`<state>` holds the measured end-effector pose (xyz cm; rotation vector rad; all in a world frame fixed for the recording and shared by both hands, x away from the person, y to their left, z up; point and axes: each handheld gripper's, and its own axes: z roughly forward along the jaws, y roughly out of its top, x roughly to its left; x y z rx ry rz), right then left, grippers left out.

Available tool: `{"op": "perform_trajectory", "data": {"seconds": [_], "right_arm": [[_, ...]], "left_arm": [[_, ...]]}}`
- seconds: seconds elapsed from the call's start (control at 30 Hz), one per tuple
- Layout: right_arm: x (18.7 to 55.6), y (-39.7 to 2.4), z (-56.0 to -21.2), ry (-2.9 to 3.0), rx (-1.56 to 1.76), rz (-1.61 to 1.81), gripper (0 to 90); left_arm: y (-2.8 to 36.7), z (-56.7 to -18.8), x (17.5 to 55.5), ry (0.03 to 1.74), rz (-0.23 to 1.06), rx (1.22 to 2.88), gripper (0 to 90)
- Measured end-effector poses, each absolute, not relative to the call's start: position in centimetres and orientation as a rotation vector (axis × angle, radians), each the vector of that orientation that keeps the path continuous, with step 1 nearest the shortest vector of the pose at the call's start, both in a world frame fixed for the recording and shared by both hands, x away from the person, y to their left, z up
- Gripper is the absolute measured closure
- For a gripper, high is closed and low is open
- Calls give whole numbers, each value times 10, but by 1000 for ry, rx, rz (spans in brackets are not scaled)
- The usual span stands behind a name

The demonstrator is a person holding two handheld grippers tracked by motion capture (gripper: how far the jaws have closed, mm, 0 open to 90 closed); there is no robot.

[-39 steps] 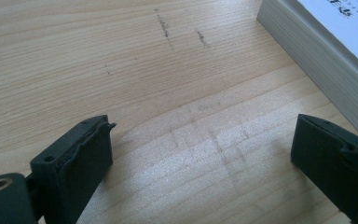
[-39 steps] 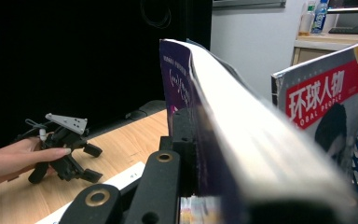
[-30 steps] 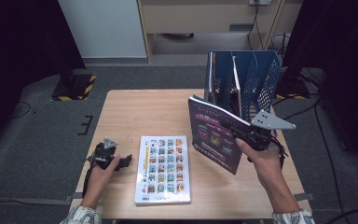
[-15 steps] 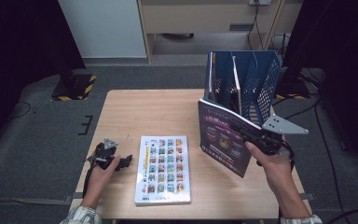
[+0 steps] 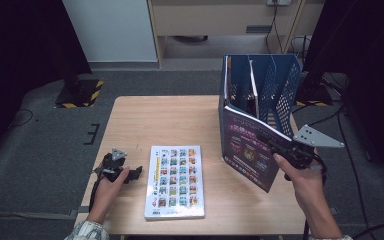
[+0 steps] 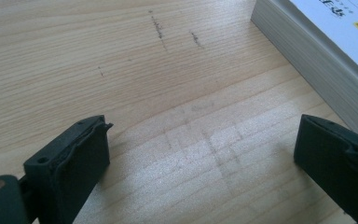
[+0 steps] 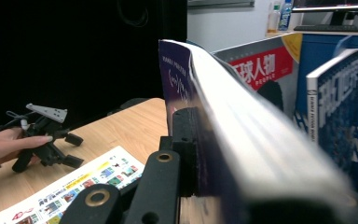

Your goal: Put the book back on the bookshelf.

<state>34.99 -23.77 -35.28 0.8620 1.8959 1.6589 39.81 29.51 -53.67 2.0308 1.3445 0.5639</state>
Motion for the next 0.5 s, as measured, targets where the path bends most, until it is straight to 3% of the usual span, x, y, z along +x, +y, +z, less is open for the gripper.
{"op": "perform_trajectory", "data": {"seconds": [0.5], "right_arm": [[346,-264,-356,1850,920,1630,840]], "left_arm": [[296,-537,398,1347,560,2032,17]]}}
